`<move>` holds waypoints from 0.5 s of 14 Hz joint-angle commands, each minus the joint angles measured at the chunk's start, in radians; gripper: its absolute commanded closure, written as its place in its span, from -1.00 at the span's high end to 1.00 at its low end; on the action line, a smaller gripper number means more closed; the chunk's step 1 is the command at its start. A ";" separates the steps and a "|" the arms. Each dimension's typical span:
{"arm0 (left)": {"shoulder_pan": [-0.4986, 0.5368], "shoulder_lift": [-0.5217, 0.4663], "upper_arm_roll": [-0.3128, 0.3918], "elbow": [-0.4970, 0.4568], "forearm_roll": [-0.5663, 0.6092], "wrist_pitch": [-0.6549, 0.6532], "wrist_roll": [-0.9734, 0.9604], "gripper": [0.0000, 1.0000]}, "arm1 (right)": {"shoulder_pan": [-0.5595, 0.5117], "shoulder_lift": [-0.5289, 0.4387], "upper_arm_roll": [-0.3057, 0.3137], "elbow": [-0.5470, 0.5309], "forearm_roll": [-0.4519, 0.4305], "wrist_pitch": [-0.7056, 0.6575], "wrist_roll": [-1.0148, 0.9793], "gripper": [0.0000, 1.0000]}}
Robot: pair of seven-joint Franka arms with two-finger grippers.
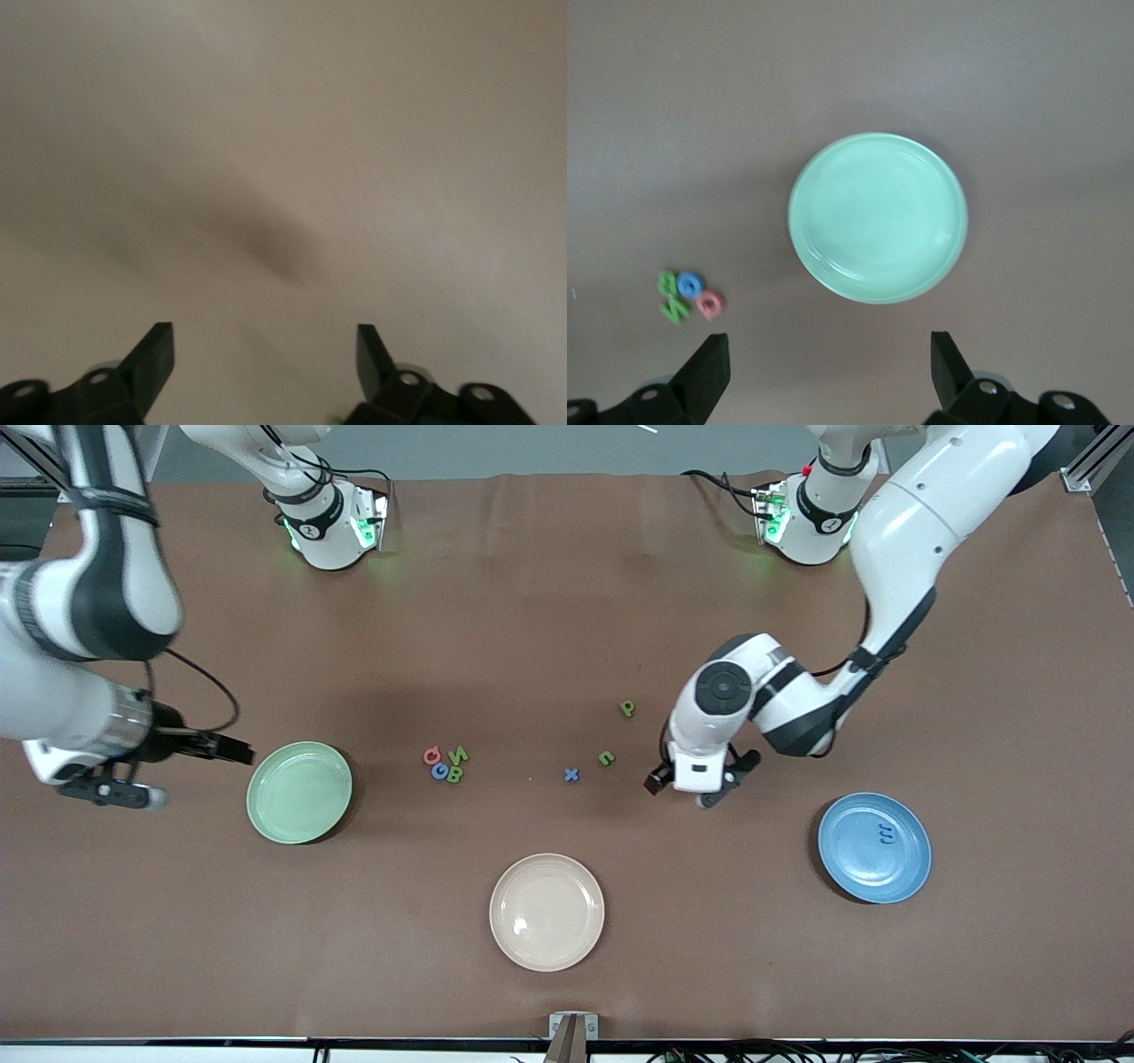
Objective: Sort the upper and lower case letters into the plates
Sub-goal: 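Grasp the green n with the left gripper while the right gripper reaches letters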
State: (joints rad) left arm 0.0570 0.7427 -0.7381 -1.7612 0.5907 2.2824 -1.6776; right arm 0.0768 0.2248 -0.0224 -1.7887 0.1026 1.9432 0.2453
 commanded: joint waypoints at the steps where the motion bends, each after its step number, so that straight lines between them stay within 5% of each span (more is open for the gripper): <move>1: -0.113 0.069 0.040 0.091 0.012 -0.001 -0.057 0.50 | 0.076 0.005 -0.004 -0.106 0.005 0.158 0.155 1.00; 4: -0.247 0.076 0.144 0.106 -0.003 -0.001 -0.065 0.38 | 0.147 0.047 -0.004 -0.104 0.005 0.206 0.284 1.00; 7: -0.289 0.098 0.149 0.140 -0.003 -0.001 -0.073 0.19 | 0.162 0.065 -0.004 -0.104 0.005 0.227 0.315 1.00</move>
State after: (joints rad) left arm -0.2117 0.8256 -0.5961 -1.6583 0.5906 2.2854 -1.7450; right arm 0.2319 0.2917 -0.0197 -1.8834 0.1023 2.1521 0.5383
